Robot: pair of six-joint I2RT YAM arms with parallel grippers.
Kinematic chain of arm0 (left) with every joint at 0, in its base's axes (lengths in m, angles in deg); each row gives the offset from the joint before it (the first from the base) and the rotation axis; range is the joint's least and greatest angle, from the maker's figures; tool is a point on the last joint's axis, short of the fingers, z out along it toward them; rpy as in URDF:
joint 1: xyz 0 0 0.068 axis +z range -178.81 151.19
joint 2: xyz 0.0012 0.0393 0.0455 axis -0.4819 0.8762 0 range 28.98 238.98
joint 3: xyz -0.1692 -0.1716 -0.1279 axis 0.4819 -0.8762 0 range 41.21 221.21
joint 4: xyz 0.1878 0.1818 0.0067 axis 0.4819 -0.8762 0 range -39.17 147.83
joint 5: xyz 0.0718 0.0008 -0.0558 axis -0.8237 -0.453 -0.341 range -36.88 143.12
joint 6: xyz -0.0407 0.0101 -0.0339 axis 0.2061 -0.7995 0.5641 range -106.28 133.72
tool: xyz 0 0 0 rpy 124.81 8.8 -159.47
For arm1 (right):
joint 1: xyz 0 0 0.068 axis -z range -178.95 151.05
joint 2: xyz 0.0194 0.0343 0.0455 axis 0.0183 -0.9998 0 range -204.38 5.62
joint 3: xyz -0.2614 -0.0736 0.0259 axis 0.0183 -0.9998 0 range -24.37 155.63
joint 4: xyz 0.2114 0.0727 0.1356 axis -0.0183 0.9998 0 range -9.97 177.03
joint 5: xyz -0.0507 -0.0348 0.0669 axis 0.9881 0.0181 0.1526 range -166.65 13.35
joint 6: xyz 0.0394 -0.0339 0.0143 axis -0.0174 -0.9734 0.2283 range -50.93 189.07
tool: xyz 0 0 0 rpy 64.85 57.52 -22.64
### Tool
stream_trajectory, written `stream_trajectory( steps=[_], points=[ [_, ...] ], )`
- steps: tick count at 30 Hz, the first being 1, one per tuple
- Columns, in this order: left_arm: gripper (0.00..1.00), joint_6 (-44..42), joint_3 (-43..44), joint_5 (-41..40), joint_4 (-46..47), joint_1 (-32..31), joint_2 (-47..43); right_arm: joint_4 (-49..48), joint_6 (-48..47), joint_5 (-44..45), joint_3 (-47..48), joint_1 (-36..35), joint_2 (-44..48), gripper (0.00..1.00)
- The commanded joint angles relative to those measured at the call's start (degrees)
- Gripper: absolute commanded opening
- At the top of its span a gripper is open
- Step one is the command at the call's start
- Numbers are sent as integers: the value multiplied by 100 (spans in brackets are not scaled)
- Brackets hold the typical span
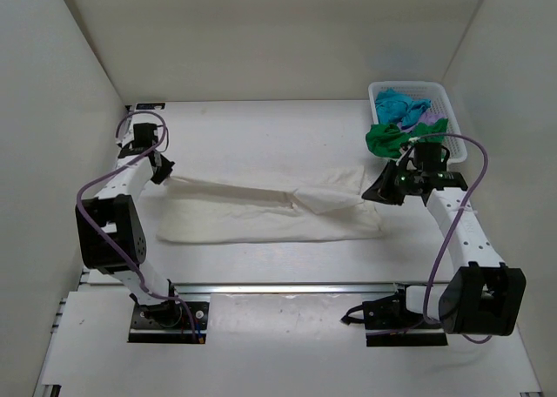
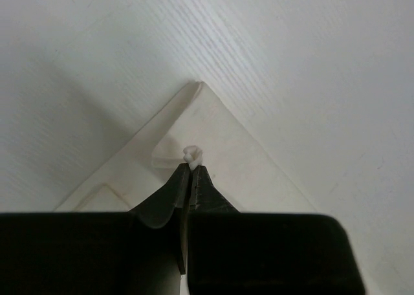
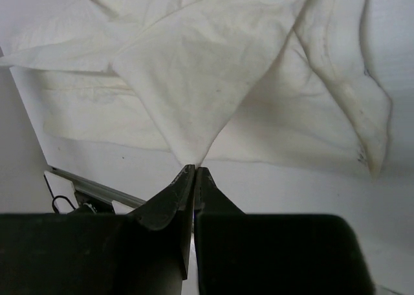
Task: Fold and stack the t-shirts
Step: Fold the other side of the tshirt into a rectangle
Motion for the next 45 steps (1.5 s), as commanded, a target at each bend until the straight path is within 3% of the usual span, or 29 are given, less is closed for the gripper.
stream_trajectory(
  steps=[1, 9, 14, 19, 21, 27, 29, 30, 32, 33, 35, 36, 40, 43, 45],
  points=[
    [0, -69, -152, -115, 95, 29, -362, -70, -6, -172, -200, 206, 299, 1],
    [0, -95, -196, -98, 60, 3, -538, 246, -4, 99, 55, 48, 634, 0],
    [0, -227, -608, -274, 86, -25, -564, -52, -154, 153, -1181, 468, 669, 0],
    [1, -350, -1004, -422, 174, 72, -582, 132, -366, 511, -1176, 436, 757, 0],
    [6, -438, -1040, -492, 157, 29, -582, 80, -357, 478, -1245, 426, 757, 0],
    [36, -447, -1145, -459, 121, 64, -564, -131, -295, 715, -1684, 417, 740, 1],
    [54, -429, -1076, -423, 69, 73, -625, -114, -330, 811, -1773, 461, 652, 8],
    [64, -368, -1032, -493, -19, -23, -687, -131, -322, 812, -1764, 444, 661, 17],
    [75, -350, -865, -502, -11, -164, -880, -79, -269, 978, -1633, 217, 722, 27],
    [76, -333, -690, -537, -45, -347, -942, -44, -269, 1205, -1432, 76, 766, 29],
    [70, -376, -391, -625, -98, -568, -1039, -9, -94, 1567, -1176, -571, 889, 30],
    [59, -411, -181, -616, -99, -882, -1030, -60, -41, 1750, -1001, -715, 915, 29],
    [23, -403, -213, -249, -64, -1472, -1214, -368, 231, 1796, -789, -1952, 812, 2],
    [13, -403, -617, 112, 103, -2052, -1381, -351, 285, 2058, -806, -2542, 205, 1],
    [12, -403, -802, 384, 165, -2475, -1399, -517, 259, 2383, -745, -2991, -181, 8]
  ],
)
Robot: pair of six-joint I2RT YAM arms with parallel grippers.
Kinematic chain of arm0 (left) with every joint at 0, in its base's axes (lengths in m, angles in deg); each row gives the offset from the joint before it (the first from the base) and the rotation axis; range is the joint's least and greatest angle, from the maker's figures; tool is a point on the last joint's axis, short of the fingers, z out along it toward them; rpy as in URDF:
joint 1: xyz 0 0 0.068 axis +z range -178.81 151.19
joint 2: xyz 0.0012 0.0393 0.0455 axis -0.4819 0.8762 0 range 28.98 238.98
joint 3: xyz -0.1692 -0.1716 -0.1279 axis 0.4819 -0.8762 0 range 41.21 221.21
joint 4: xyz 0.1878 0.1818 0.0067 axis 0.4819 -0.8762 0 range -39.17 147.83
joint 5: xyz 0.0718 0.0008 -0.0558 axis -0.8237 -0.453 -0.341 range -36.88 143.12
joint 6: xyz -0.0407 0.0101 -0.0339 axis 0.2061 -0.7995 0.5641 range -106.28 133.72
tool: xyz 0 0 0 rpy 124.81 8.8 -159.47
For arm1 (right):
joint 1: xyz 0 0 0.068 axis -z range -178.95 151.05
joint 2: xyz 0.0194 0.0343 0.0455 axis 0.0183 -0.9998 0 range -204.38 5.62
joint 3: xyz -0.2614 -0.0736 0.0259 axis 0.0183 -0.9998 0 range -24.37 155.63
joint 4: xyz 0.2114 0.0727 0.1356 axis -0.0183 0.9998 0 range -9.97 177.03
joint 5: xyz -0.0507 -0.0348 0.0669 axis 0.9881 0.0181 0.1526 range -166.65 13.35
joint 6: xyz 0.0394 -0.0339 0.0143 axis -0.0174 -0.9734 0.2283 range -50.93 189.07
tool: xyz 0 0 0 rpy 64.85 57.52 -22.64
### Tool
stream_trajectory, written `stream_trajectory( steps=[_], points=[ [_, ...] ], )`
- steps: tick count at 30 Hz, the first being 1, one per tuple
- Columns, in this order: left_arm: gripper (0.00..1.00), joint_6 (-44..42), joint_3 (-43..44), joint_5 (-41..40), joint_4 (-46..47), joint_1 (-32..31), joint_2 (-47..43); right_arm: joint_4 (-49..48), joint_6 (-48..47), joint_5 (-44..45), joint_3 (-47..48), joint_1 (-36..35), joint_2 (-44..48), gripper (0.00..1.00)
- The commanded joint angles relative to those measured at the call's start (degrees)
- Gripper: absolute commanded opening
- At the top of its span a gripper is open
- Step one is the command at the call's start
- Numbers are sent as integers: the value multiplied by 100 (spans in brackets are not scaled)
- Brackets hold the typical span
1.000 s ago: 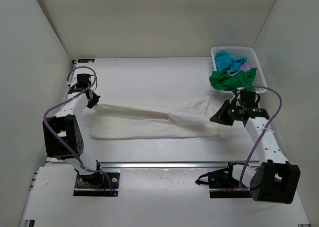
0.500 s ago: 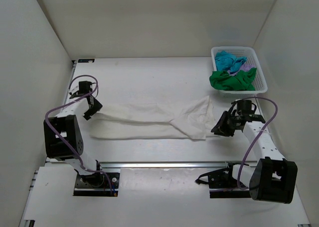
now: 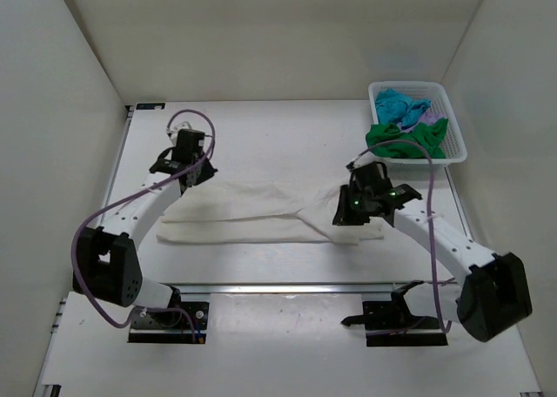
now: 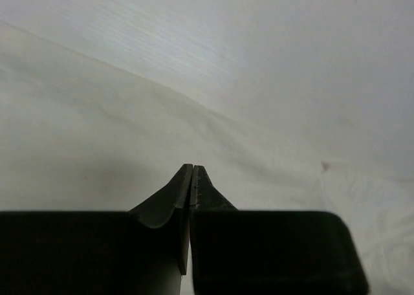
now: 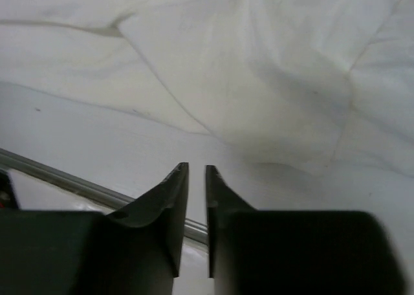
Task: Fold and stack the t-shirts
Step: Fold the other side of the tshirt into a rectangle
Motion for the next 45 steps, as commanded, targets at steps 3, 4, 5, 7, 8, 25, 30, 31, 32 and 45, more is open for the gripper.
stream_trajectory(
  steps=[3, 4, 5, 7, 8, 25, 30, 31, 32, 45],
  points=[
    [12, 56, -521, 1110, 56, -1020, -140, -321, -81, 753, 196, -598, -793, 27],
    [12, 91, -565, 1252, 143, -1065, -158, -357, -168, 788, 205, -633, -873, 27],
    [12, 178, -731, 1462, 231, -1161, -245, -366, -169, 823, 231, -660, -1048, 28],
    [14, 249, -943, 1753, 407, -1258, -395, -410, -344, 876, 257, -704, -1260, 30],
    [15, 302, -1057, 2032, 477, -1311, -447, -419, -371, 911, 301, -704, -1391, 30],
    [19, 970, -1392, 2738, 1480, -2226, -245, -216, -574, 1510, 768, -1205, -2078, 42],
    [20, 1269, -1743, 2791, 1971, -2366, -325, -313, -617, 1457, 574, -1179, -2078, 42],
    [21, 1321, -1761, 2782, 1990, -2436, -325, -305, -635, 1456, 556, -1170, -2113, 42],
    [20, 1357, -1796, 2774, 2025, -2497, -325, -313, -635, 1474, 530, -1161, -2104, 41],
    [23, 1454, -1367, 2668, 2385, -3086, 377, -261, -1048, 1448, 1162, -248, -2306, 0]
  ],
)
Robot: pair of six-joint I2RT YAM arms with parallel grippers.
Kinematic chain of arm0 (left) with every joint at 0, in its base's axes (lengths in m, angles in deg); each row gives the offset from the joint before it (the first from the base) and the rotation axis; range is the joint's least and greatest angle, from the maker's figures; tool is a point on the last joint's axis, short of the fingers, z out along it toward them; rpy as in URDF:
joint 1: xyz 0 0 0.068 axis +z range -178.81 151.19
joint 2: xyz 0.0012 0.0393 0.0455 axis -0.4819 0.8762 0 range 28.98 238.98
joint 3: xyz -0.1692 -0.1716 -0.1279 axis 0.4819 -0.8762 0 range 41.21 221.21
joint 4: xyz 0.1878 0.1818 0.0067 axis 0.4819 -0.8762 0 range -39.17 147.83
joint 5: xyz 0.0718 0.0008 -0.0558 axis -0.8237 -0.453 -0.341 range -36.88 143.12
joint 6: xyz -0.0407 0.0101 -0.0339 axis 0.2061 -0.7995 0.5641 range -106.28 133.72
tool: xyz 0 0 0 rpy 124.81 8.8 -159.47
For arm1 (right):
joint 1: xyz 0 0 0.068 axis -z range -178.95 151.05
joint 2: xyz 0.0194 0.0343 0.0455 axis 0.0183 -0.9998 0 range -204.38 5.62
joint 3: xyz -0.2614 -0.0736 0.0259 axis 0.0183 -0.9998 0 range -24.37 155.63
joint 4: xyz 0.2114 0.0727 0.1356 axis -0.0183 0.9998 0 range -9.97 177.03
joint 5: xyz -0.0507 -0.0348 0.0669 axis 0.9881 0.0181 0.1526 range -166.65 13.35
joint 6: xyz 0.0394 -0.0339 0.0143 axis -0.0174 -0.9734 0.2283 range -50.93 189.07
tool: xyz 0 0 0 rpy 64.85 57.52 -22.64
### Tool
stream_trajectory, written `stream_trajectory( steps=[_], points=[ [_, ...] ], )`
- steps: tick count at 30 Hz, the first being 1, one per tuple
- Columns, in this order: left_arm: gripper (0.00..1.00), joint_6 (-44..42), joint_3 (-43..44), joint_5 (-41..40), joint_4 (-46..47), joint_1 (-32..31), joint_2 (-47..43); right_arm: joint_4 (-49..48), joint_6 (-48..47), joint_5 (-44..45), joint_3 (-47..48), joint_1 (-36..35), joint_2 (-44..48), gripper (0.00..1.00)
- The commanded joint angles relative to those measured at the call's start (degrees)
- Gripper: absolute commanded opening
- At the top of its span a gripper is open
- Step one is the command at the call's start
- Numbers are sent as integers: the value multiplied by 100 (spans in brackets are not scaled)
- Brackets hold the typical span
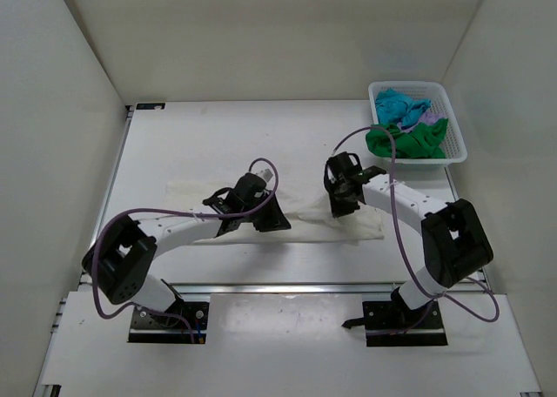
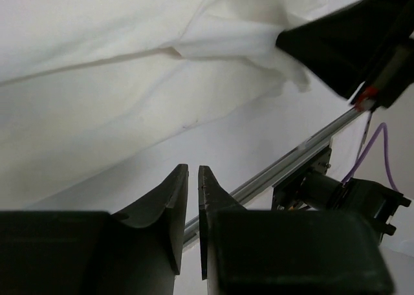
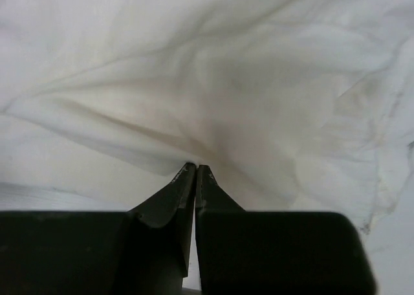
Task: Fold and stack the t-shirts
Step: Fold the other side of the tshirt into a rectangle
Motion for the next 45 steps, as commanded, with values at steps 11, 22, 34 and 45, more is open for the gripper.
stream_trajectory(
  steps=[11, 22, 34, 45],
  points=[
    [30, 235, 1063, -302, 529, -303, 1178, -405, -138, -804, 1037, 1310, -676, 21],
    [11, 560, 1663, -1084, -147, -733, 1733, -202, -95, -1006, 1591, 1372, -695, 21],
    [17, 780, 1837, -1189, 134, -620, 2111, 97, -262, -1085, 775, 591, 359, 27],
    [16, 411, 2672, -1172, -156, -435, 2647, -492, -323, -1367, -228, 361, 545, 46]
  ],
)
